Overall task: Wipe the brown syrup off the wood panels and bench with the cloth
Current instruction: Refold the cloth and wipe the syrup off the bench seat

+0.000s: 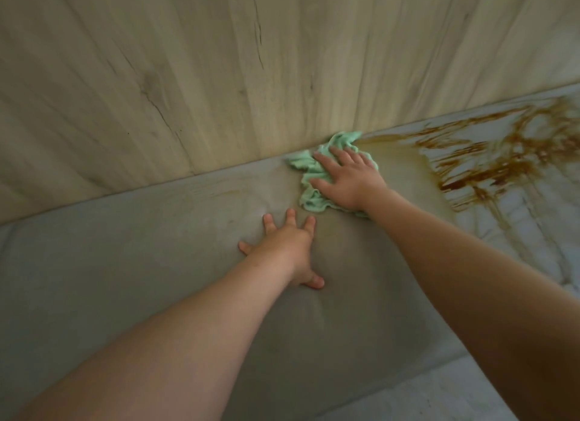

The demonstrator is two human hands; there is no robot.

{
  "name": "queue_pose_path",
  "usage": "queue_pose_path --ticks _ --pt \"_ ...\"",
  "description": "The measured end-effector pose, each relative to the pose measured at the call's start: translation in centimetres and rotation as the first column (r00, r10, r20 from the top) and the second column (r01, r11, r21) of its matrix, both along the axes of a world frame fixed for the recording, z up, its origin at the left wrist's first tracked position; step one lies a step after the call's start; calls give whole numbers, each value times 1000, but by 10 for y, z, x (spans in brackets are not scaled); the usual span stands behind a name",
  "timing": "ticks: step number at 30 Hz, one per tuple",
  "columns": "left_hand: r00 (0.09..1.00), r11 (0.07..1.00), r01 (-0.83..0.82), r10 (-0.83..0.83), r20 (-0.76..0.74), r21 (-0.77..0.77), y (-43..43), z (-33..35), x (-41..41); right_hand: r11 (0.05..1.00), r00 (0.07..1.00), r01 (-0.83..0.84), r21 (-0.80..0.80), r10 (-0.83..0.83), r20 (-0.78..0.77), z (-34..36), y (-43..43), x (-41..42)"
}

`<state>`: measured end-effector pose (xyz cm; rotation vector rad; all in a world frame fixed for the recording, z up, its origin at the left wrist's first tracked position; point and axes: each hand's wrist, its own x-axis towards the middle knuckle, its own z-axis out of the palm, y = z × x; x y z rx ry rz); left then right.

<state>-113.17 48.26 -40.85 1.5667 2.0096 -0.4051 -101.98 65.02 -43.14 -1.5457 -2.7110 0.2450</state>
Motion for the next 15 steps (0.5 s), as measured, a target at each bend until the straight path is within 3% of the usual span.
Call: queue_pose_path --ticks 2,4,7,9,12,15 --pt "1000 1000 -1 1 -10 0 1 0 0 999 998 53 -4 -53 12 2 9 43" --pt "1000 1000 3 -3 -25 5 3 -3 1 964 964 265 17 -265 29 3 22 96" --pt "996 999 35 -34 -78 14 14 -16 -4 812 812 583 7 -583 -2 1 23 150" --pt "994 999 51 -49 -101 18 19 -25 -8 748 748 663 -41 -663 3 -1 10 151" --pt "989 997 77 -72 -131 32 22 -30 -8 834 835 550 -45 -550 12 -2 -29 133" --pt "986 998 54 -48 -160 31 19 -23 -2 970 970 242 -10 -242 20 -7 -88 134"
